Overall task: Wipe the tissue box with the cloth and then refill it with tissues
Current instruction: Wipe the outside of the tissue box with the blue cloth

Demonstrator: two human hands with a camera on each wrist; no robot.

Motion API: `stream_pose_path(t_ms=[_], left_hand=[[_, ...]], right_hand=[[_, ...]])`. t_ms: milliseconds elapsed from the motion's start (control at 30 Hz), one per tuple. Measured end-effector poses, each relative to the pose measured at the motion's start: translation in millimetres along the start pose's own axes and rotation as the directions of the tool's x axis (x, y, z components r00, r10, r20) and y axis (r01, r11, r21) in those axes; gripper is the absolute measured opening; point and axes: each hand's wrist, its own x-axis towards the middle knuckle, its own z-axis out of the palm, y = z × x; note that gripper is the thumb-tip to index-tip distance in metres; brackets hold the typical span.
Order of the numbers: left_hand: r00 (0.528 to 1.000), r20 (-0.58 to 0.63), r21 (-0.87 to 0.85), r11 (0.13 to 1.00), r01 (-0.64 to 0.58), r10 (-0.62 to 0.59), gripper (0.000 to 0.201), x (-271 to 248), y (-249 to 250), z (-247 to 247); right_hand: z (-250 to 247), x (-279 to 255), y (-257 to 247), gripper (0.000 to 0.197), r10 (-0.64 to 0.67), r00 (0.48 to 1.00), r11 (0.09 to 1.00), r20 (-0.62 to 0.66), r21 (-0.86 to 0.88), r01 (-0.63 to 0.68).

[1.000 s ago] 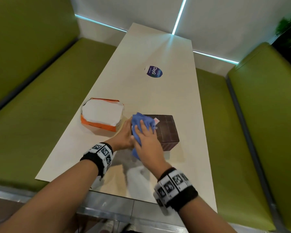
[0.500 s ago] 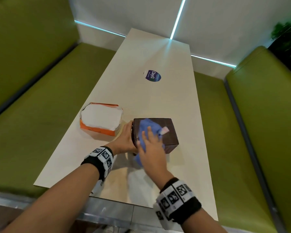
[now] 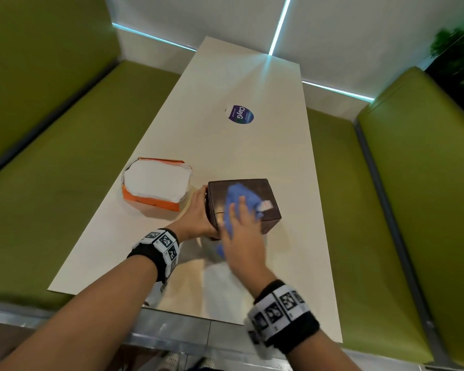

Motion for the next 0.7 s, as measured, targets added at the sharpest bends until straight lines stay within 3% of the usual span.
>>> stream_pose_path(t_ms=[100, 200, 333, 400, 467, 533, 600, 700], left_hand=[[1.0, -0.015, -0.011, 1.0, -0.011, 0.011, 0.119, -0.4, 1.0, -0.7], [0.998, -0.059, -0.019, 1.0, -0.011, 0.009, 0.117, 0.9, -2.9, 1.3], [0.998, -0.064, -0.043, 0.999, -0.025, 0.022, 0.121, -1.4, 3.1, 3.0], [0.998, -0.065, -0.045, 0.999, -0.01, 0.007, 0.125, -1.7, 4.3, 3.2], [0.998, -0.054, -0.029, 1.0, 0.009, -0.01, 0.132, -2.1, 4.3, 2.8], [1.0, -0.003, 0.064, 0.998, -0.018, 0.018, 0.136, -3.4, 2.9, 0.7], [0.998, -0.016, 0.083, 0.995, -0.057, 0.058, 0.127, -6.0, 3.1, -1.8], [0.994, -0.109, 0.001, 1.0, 0.014, -0.013, 0.135, -6.2, 7.0, -3.8]], right_hand=[[8.6, 27.3, -21.4, 0.058, -0.135, 0.989, 0.984, 0.063, -0.11, 0.141], [-5.2, 69.3, 8.8, 0.048, -0.107, 0.981, 0.916, 0.161, -0.367, 0.16], [-17.3, 97.7, 72.1, 0.059, 0.144, 0.989, 0.916, 0.03, -0.383, -0.121], [-11.6, 93.5, 66.4, 0.062, 0.174, 0.985, 0.9, 0.013, -0.407, -0.154], [2.5, 78.7, 30.5, 0.061, 0.025, 0.999, 0.886, 0.048, -0.464, 0.0], [17.1, 59.4, -8.1, 0.062, -0.157, 0.984, 0.907, 0.088, -0.382, 0.179], [12.4, 53.2, -24.1, 0.06, -0.177, 0.981, 0.946, 0.085, -0.259, 0.193], [-8.2, 74.4, 11.8, 0.052, -0.164, 0.98, 0.898, 0.112, -0.394, 0.196]])
